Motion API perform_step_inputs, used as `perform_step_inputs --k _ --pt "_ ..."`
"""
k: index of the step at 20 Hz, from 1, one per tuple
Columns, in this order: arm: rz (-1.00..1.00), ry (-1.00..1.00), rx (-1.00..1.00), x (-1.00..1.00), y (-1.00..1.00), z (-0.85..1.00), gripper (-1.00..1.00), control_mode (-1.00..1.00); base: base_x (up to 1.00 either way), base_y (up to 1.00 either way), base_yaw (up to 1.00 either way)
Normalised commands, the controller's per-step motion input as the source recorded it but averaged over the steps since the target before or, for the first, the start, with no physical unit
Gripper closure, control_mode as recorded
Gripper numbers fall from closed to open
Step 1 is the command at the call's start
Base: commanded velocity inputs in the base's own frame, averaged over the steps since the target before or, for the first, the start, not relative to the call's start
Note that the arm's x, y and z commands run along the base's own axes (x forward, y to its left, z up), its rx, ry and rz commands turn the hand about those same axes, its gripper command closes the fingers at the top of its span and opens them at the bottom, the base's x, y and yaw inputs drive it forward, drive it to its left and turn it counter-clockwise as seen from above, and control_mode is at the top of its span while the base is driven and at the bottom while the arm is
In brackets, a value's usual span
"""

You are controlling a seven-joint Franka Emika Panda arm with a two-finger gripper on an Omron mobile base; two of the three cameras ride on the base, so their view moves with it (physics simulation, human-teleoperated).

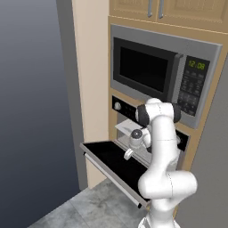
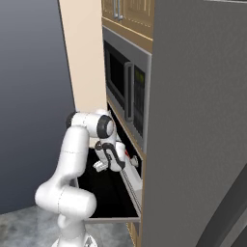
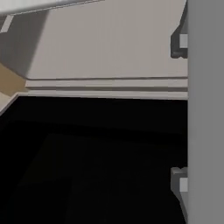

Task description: Place the fish on the top rack of the oven, and slide the tray back inside. Close the oven door.

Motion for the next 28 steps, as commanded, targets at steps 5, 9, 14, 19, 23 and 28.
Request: perform_step_inputs --k 5,9,14,19,23,28 --pt "0.03 -0.11 -0.03 -0.28 0.02 0.00 -1.00 -1.00 0.00 0.00 0.00" --pt "0.16 -0.21 -0.08 -1.00 0.75 0.29 -1.00 -1.00 0.00 0.00 0.00" --pt "0.13 -0.21 -0.08 -1.00 1.00 0.30 -1.00 -1.00 0.00 0.00 0.00" --pt "0.04 -0.34 -0.02 -0.92 0.89 0.88 -1.00 -1.00 0.00 0.00 0.00" --pt "0.00 -0.44 0.00 -0.56 0.48 1.00 -1.00 -1.00 0.00 0.00 0.00" --pt "0.02 -0.27 0.00 -0.37 0.26 1.00 -1.00 -1.00 0.00 0.00 0.00"
